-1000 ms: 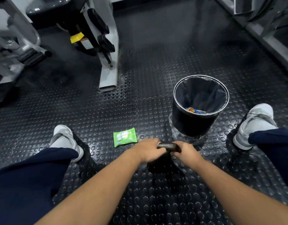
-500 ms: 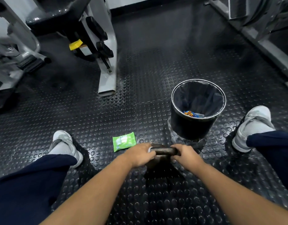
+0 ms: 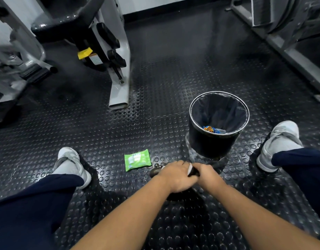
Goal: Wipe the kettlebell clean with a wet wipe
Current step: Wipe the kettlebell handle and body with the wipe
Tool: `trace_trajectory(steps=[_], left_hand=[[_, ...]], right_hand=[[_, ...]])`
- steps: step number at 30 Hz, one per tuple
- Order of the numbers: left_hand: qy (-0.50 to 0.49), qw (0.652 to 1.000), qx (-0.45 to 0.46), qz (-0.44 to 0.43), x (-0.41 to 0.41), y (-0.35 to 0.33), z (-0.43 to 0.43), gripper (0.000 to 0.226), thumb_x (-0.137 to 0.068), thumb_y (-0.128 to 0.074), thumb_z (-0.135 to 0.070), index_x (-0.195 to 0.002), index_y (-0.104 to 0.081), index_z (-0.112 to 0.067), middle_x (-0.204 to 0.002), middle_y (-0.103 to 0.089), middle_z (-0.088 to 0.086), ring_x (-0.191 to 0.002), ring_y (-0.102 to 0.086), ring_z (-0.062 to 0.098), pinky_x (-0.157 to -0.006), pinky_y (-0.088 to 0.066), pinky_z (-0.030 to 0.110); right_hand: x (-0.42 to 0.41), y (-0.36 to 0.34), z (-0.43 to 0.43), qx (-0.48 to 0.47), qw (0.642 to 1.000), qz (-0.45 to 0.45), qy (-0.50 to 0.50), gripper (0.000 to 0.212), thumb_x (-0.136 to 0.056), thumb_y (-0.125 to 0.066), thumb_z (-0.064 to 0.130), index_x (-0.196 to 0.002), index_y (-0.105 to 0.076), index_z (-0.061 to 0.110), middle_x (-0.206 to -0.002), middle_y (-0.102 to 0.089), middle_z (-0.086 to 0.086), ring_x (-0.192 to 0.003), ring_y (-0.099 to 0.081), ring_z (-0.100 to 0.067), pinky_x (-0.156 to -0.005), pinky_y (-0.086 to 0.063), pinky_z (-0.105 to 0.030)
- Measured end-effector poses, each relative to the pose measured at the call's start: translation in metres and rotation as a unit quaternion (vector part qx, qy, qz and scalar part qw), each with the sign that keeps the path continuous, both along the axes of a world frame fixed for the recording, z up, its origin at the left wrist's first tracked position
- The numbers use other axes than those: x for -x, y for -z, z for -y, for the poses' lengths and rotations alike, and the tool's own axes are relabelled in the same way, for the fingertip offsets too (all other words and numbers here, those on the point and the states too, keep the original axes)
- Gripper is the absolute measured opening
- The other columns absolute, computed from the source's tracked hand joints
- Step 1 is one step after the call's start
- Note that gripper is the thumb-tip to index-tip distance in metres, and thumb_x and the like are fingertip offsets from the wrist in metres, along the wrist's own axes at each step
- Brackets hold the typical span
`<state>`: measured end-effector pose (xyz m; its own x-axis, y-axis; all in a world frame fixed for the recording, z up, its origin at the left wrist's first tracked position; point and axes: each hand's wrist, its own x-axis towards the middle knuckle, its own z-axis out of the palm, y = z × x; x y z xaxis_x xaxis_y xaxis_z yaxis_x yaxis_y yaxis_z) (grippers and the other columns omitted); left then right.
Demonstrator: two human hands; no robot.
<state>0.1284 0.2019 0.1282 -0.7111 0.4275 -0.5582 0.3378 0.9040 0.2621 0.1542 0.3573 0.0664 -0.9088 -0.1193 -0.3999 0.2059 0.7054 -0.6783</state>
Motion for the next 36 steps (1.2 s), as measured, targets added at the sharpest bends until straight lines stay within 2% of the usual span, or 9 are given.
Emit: trace_trajectory(steps=[4, 9, 13, 17, 19, 23, 27, 31, 36], left_hand=[[-0.066, 0.998, -0.006, 0.013, 0.009, 0.004, 0.045, 0.047, -0.091, -0.043, -0.057, -0.12, -0.056, -0.023, -0.115, -0.061, 0.002, -0.106, -0.057, 0.023, -0.095, -0.049, 0.04], [-0.105, 0.993, 0.004, 0.055, 0.015, -0.004, 0.062, 0.053, -0.097, -0.036, -0.056, -0.13, -0.055, -0.02, -0.138, -0.059, 0.006, -0.119, -0.055, 0.022, -0.103, -0.046, 0.04], [-0.071, 0.995, -0.016, 0.067, 0.01, -0.024, 0.022, 0.068, -0.093, -0.032, -0.065, -0.134, -0.057, -0.017, -0.142, -0.057, 0.007, -0.126, -0.054, 0.027, -0.104, -0.044, 0.038], [-0.03, 0.996, -0.052, 0.062, 0.003, -0.027, -0.005, 0.048, -0.102, -0.04, -0.042, -0.132, -0.061, -0.011, -0.139, -0.059, 0.011, -0.13, -0.052, 0.027, -0.108, -0.042, 0.039], [-0.054, 0.994, -0.066, 0.069, 0.004, -0.024, -0.001, 0.048, -0.103, -0.038, -0.041, -0.135, -0.06, -0.014, -0.143, -0.057, 0.009, -0.134, -0.05, 0.026, -0.111, -0.04, 0.039], [-0.097, 0.993, -0.04, 0.054, 0.015, -0.011, 0.034, 0.052, -0.102, -0.028, -0.05, -0.136, -0.059, -0.026, -0.146, -0.058, 0.004, -0.13, -0.053, 0.023, -0.11, -0.043, 0.041], [-0.135, 0.988, -0.019, 0.073, 0.023, -0.006, 0.057, 0.058, -0.103, -0.026, -0.05, -0.147, -0.053, -0.024, -0.156, -0.049, 0.004, -0.141, -0.045, 0.025, -0.115, -0.035, 0.039], [-0.105, 0.992, -0.014, 0.067, 0.02, -0.01, 0.034, 0.048, -0.094, -0.025, -0.057, -0.109, -0.06, -0.027, -0.137, -0.063, 0.008, -0.122, -0.056, 0.027, -0.105, -0.045, 0.042], [-0.043, 0.995, -0.068, 0.066, 0.005, -0.017, -0.007, 0.047, -0.094, -0.033, -0.049, -0.111, -0.067, -0.022, -0.129, -0.064, 0.001, -0.122, -0.057, 0.023, -0.103, -0.045, 0.041]], right_hand=[[0.0, 0.003, 0.0, 0.006, 1.0, 0.003, 0.011, 0.041, -0.082, -0.074, 0.012, -0.119, -0.07, 0.03, -0.101, -0.075, 0.006, -0.091, -0.068, -0.01, -0.078, -0.046, -0.019], [0.001, 0.005, 0.001, -0.001, 1.0, -0.001, 0.01, 0.044, -0.083, -0.076, 0.016, -0.124, -0.068, 0.028, -0.106, -0.074, 0.007, -0.1, -0.067, -0.01, -0.091, -0.05, -0.024], [0.001, 0.008, 0.002, -0.013, 1.0, -0.002, 0.011, 0.042, -0.082, -0.076, 0.014, -0.122, -0.069, 0.026, -0.105, -0.075, 0.004, -0.096, -0.067, -0.01, -0.083, -0.046, -0.02], [0.001, 0.009, 0.003, -0.017, 1.0, -0.013, 0.004, 0.031, -0.081, -0.063, 0.014, -0.11, -0.072, 0.023, -0.097, -0.077, 0.001, -0.093, -0.07, -0.016, -0.073, -0.048, -0.02], [0.001, 0.009, 0.003, -0.019, 1.0, -0.01, 0.005, 0.032, -0.081, -0.068, 0.013, -0.111, -0.072, 0.021, -0.096, -0.076, 0.002, -0.09, -0.069, -0.013, -0.07, -0.043, -0.015], [0.002, 0.011, 0.002, -0.018, 1.0, -0.004, 0.013, 0.046, -0.082, -0.077, 0.016, -0.125, -0.068, 0.027, -0.107, -0.075, 0.004, -0.099, -0.068, -0.012, -0.084, -0.046, -0.02], [0.001, 0.012, 0.001, -0.011, 1.0, 0.002, 0.016, 0.044, -0.084, -0.076, 0.017, -0.124, -0.067, 0.031, -0.102, -0.074, 0.008, -0.092, -0.067, -0.008, -0.079, -0.046, -0.02], [0.001, 0.013, 0.002, -0.009, 1.0, 0.002, 0.022, 0.044, -0.082, -0.077, 0.017, -0.122, -0.068, 0.032, -0.1, -0.075, 0.008, -0.093, -0.069, -0.01, -0.081, -0.05, -0.023], [-0.001, 0.008, 0.0, 0.021, 0.999, -0.042, 0.006, 0.031, -0.081, -0.065, 0.024, -0.11, -0.072, 0.017, -0.093, -0.075, 0.004, -0.09, -0.068, -0.011, -0.073, -0.043, -0.021]])
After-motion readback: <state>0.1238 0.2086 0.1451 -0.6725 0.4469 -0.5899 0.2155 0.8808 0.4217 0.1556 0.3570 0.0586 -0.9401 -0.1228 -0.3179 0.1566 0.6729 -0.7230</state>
